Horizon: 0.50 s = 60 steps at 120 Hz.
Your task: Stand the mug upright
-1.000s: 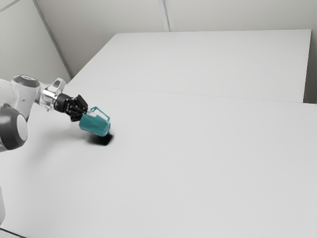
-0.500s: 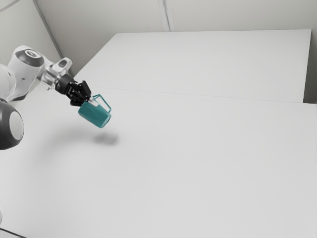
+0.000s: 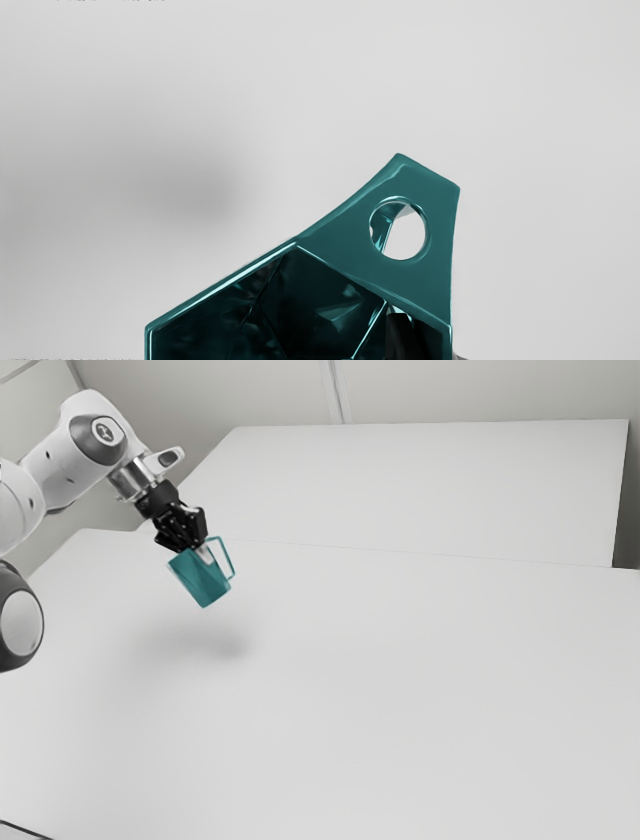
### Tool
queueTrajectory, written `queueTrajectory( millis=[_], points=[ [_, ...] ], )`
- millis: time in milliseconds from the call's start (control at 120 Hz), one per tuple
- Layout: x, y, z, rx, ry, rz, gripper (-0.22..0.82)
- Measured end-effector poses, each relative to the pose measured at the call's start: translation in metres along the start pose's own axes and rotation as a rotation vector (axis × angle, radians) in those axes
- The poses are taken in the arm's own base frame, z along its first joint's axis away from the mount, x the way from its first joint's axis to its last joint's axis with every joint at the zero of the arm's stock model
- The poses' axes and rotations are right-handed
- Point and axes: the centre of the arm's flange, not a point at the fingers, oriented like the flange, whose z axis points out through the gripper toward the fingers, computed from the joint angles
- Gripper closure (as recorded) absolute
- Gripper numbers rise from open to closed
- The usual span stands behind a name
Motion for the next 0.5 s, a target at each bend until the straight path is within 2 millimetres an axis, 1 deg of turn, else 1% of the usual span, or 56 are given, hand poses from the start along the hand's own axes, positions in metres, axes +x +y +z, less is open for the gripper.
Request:
queueTrajectory(
  millis=[125,283,500],
  points=[
    [0.002,0.017,0.002,0.098,-0.003,0.013,0.79],
    [-0.002,0.045,0.006,0.205,-0.003,0.037,0.79],
    [-0.007,0.060,0.022,0.327,-0.014,0.039,0.79]
  ],
)
